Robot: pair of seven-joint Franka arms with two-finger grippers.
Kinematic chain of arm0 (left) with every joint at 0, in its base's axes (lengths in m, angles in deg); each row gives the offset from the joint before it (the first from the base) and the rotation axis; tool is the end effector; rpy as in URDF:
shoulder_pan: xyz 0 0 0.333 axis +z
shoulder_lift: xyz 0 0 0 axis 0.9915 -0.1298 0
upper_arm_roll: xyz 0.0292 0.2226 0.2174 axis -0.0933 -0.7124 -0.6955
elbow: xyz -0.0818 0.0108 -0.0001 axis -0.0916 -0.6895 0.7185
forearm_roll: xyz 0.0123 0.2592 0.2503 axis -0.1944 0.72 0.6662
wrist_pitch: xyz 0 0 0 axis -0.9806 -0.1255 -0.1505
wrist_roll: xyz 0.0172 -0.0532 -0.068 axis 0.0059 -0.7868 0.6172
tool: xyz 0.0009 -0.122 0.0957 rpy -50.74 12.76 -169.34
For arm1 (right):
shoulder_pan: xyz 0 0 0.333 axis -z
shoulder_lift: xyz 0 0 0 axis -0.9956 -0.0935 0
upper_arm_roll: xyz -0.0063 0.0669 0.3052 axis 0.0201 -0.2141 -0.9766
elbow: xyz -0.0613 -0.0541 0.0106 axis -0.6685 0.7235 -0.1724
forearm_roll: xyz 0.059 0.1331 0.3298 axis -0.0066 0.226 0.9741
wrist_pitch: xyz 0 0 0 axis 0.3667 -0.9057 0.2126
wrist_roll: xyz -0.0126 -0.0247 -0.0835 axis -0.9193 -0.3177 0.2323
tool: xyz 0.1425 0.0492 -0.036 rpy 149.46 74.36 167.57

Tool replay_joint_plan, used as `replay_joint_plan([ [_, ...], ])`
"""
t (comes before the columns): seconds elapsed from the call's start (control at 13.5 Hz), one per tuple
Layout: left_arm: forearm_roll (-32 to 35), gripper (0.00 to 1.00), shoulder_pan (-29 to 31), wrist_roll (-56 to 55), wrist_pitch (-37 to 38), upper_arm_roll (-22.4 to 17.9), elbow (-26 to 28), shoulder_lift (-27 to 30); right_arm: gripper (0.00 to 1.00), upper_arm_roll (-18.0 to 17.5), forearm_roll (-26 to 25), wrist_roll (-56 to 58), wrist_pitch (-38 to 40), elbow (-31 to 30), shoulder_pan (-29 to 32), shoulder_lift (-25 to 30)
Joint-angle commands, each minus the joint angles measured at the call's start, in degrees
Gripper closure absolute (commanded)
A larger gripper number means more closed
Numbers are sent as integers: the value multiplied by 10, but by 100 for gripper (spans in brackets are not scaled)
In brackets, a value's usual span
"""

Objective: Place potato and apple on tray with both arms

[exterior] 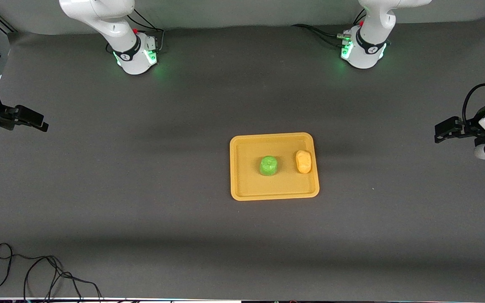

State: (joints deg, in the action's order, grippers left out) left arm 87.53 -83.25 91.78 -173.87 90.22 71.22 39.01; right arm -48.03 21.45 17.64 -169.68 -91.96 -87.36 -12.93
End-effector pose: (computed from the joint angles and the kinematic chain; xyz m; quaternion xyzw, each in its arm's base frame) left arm 0.5590 -0.0059 0.5284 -0.9973 0.0710 0.0172 0.0114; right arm 0.5189 -0.0199 0.5598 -0.9985 0.0489 0.0220 0.0083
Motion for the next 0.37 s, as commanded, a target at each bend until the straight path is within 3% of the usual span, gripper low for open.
replay_joint_plan([
  [0.0, 10, 0, -10, 8, 9, -2, -16, -10, 0, 2, -6, 12, -8, -13, -5, 7],
  [0.3, 6, 0, -6, 8, 9, -2, -18, -12, 0, -1, -13, 11, -8, -13, -6, 6],
])
